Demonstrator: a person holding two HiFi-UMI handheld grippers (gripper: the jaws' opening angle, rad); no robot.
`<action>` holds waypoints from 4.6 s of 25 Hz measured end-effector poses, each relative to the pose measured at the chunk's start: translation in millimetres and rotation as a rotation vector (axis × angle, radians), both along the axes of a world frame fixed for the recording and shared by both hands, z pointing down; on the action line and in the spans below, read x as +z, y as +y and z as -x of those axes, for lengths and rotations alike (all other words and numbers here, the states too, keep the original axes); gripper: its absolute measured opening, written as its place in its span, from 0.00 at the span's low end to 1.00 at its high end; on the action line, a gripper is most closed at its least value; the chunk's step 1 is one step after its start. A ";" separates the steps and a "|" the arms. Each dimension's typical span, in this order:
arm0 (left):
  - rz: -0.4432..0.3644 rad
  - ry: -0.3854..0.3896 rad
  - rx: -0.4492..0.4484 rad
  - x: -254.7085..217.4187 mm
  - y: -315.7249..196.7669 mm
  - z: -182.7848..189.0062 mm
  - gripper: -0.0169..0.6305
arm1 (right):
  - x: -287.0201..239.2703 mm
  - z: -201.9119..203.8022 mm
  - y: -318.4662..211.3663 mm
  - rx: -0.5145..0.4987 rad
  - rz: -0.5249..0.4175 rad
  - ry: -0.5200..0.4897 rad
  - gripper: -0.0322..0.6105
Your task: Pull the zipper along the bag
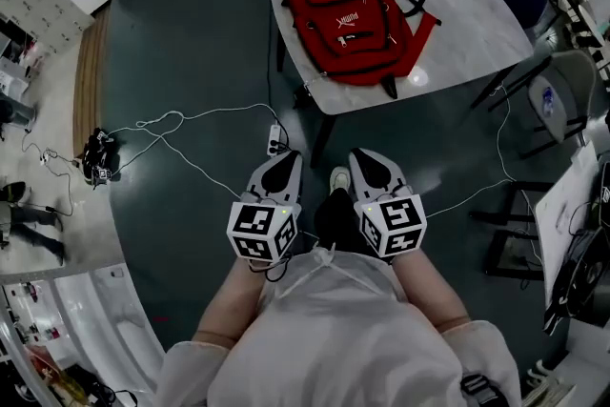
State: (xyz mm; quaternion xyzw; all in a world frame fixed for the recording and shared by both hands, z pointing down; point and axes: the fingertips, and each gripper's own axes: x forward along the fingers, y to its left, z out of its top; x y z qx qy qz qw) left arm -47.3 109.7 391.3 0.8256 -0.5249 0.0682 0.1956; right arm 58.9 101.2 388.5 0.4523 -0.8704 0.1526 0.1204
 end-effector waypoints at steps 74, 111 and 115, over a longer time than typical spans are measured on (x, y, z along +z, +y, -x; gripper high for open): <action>0.428 -0.509 0.569 251.4 -252.5 -50.5 0.06 | 240.3 15.9 -265.8 0.064 0.589 0.259 0.09; 0.499 -0.466 0.480 248.1 -318.4 18.6 0.06 | 239.6 20.6 -270.6 0.019 0.710 0.413 0.09; 0.458 -0.522 0.464 245.2 -336.6 28.1 0.06 | 244.6 14.9 -268.9 0.011 0.721 0.431 0.09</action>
